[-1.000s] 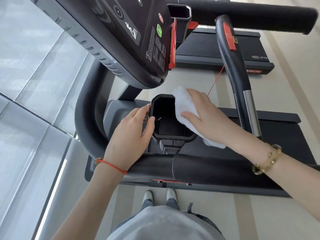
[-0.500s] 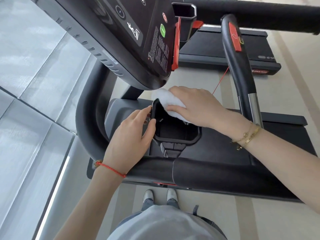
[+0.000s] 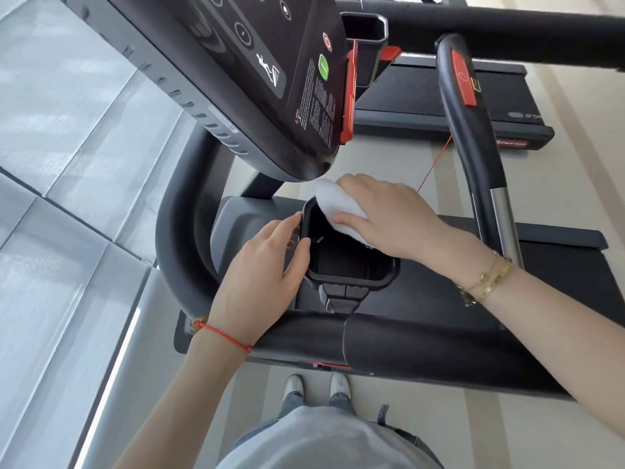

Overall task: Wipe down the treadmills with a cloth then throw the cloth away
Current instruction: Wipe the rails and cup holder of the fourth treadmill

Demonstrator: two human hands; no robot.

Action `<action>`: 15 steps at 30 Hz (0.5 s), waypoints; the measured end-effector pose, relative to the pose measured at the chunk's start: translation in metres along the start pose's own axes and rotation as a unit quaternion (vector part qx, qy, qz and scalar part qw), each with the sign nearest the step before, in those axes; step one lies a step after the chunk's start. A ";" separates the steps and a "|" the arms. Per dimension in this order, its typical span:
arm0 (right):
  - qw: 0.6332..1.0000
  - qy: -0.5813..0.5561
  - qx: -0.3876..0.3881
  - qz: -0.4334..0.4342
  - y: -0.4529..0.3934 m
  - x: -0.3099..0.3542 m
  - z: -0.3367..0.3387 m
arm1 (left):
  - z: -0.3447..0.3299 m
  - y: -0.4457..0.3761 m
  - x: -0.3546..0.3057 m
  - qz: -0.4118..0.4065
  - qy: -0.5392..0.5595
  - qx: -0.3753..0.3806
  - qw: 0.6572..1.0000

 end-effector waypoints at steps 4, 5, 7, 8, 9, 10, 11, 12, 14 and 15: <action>0.997 -0.055 0.016 -0.055 0.023 -0.012 0.004 | 0.000 0.000 -0.001 0.002 0.003 0.002 1.000; 0.996 -0.059 0.028 -0.060 0.021 -0.014 0.004 | 0.000 0.000 -0.001 0.002 0.005 0.003 1.000; 0.995 -0.068 0.056 -0.056 0.009 -0.014 0.005 | 0.001 0.000 -0.001 0.001 0.005 -0.001 1.000; 0.993 -0.079 0.067 -0.052 0.003 -0.013 0.006 | 0.001 -0.001 -0.001 0.001 0.005 -0.004 1.000; 0.992 -0.096 0.070 -0.051 -0.002 -0.013 0.005 | 0.001 -0.001 0.000 0.001 0.005 -0.006 1.000; 0.989 -0.121 0.060 -0.055 -0.004 -0.012 0.004 | 0.001 -0.001 0.000 0.001 0.005 -0.007 1.000; 0.986 -0.149 0.035 -0.069 -0.002 -0.012 0.004 | 0.001 -0.001 0.001 0.000 0.005 -0.006 1.000; 0.979 -0.180 0.008 -0.093 0.004 -0.013 0.003 | 0.001 -0.001 0.001 -0.002 0.007 -0.004 1.000; 0.957 -0.249 -0.018 -0.147 0.023 -0.014 0.000 | 0.000 0.000 0.002 -0.002 0.008 -0.004 1.000; 0.945 -0.280 -0.018 -0.169 0.035 -0.014 -0.003 | -0.001 0.000 0.002 -0.002 0.007 -0.004 1.000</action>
Point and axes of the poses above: each hand's wrist, its own y-axis away from the middle knuckle, its own z-axis out of the back of the hand, x = y × z, the point moved 2 cm from there along -y, towards the middle knuckle, and after that the axes turned 15 degrees about -y, right-handed, at the moved point
